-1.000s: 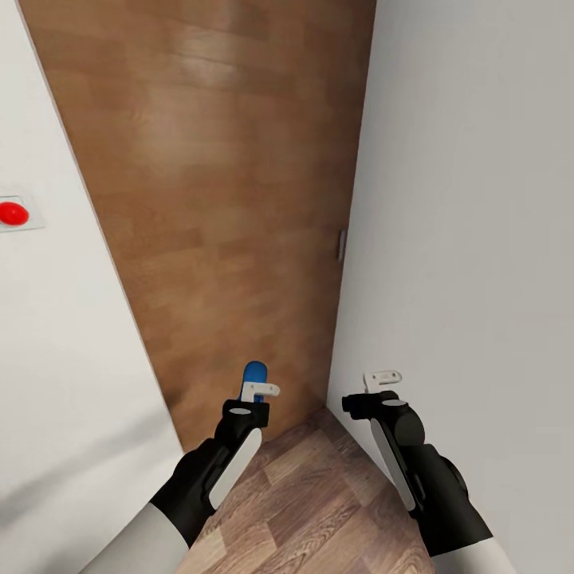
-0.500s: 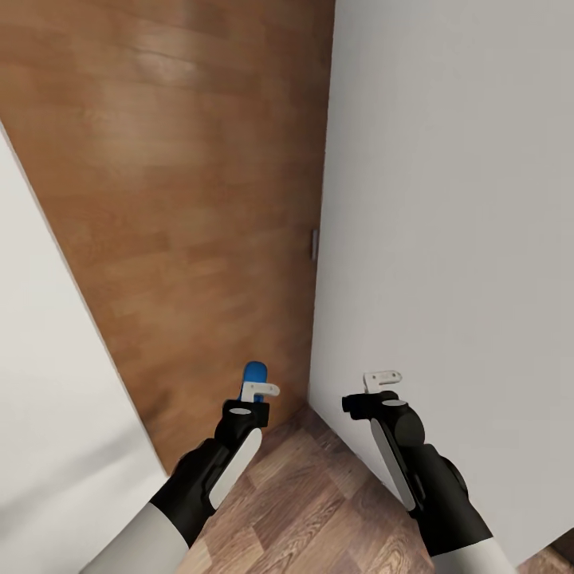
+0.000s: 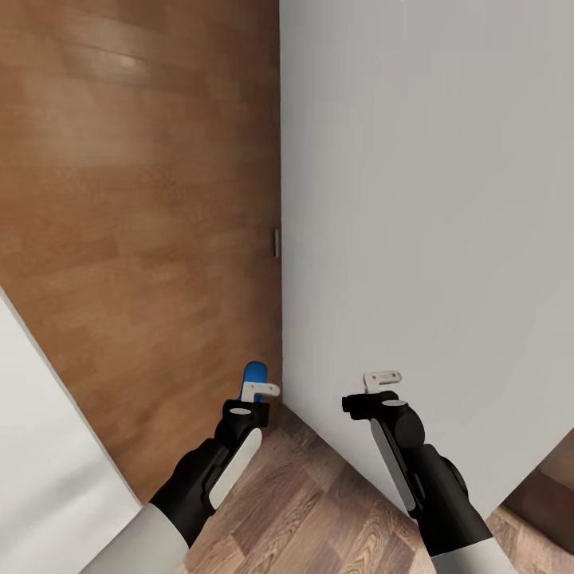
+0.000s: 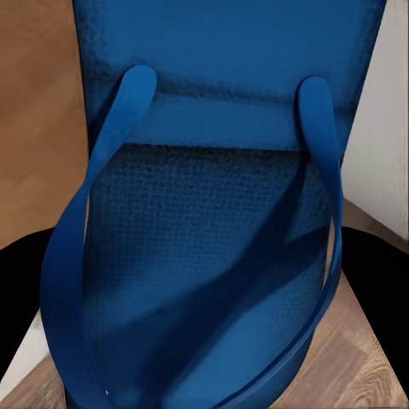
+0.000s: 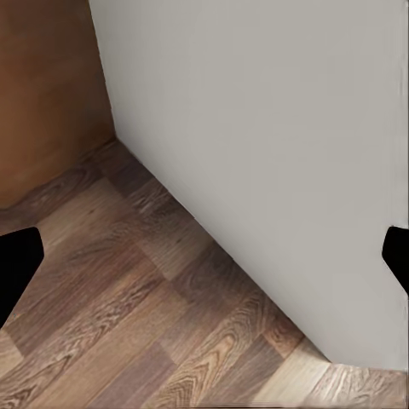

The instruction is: In the bedroom, move the book from the bed onto either nightstand, and place the two sandals side by side next to the bed.

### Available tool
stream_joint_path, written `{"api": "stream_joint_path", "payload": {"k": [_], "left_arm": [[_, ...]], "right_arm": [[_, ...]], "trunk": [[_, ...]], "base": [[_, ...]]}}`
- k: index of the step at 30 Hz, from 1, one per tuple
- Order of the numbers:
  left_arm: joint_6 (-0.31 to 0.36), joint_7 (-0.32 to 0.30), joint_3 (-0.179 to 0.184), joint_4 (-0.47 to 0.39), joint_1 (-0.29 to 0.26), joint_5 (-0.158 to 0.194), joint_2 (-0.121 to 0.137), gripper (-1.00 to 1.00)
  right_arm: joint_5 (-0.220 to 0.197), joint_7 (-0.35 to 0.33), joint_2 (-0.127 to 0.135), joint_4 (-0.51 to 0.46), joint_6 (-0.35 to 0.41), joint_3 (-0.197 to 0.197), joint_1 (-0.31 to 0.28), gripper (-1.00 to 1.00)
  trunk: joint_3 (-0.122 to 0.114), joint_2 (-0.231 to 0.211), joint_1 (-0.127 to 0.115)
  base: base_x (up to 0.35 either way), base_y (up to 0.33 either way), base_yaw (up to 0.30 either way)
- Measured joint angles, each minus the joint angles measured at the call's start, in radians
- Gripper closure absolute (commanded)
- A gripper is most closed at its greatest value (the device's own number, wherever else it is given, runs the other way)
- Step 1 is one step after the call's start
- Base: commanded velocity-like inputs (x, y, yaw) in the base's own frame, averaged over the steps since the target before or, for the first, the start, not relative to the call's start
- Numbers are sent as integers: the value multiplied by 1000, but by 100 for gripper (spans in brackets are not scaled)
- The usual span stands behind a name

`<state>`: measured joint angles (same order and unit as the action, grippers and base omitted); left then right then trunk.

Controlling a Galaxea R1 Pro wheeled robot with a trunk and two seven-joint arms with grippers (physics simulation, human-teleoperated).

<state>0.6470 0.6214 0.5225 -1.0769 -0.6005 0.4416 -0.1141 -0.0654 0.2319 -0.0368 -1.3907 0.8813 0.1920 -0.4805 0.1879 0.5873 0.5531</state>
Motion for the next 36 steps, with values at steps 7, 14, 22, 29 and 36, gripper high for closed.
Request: {"api": "stream_joint_path", "payload": {"k": [7,14,22,29,36], "left_arm": [[0,0,0,0,0,0,0,100],[0,1,5,0,0,-1,0,100],[0,3,6,-3,0,-2,0,100],[-3,4,6,-6,0,-3,1,100],[-7,8,8,-10,0,-4,2,100]], "right_arm": [[0,0,0,-1,0,0,0,-100],[0,0,0,-4,0,0,0,-100],[0,0,0,-6,0,0,0,-100],[0,0,0,-6,0,0,0,-100],[0,0,0,-6,-1,0,0,-100]], "trunk": [[0,0,0],[0,0,0],[0,0,0],[0,0,0],[0,0,0]], "base": [[0,0,-283],[0,0,-222],[0,0,-13],[0,0,0],[0,0,0]]}}
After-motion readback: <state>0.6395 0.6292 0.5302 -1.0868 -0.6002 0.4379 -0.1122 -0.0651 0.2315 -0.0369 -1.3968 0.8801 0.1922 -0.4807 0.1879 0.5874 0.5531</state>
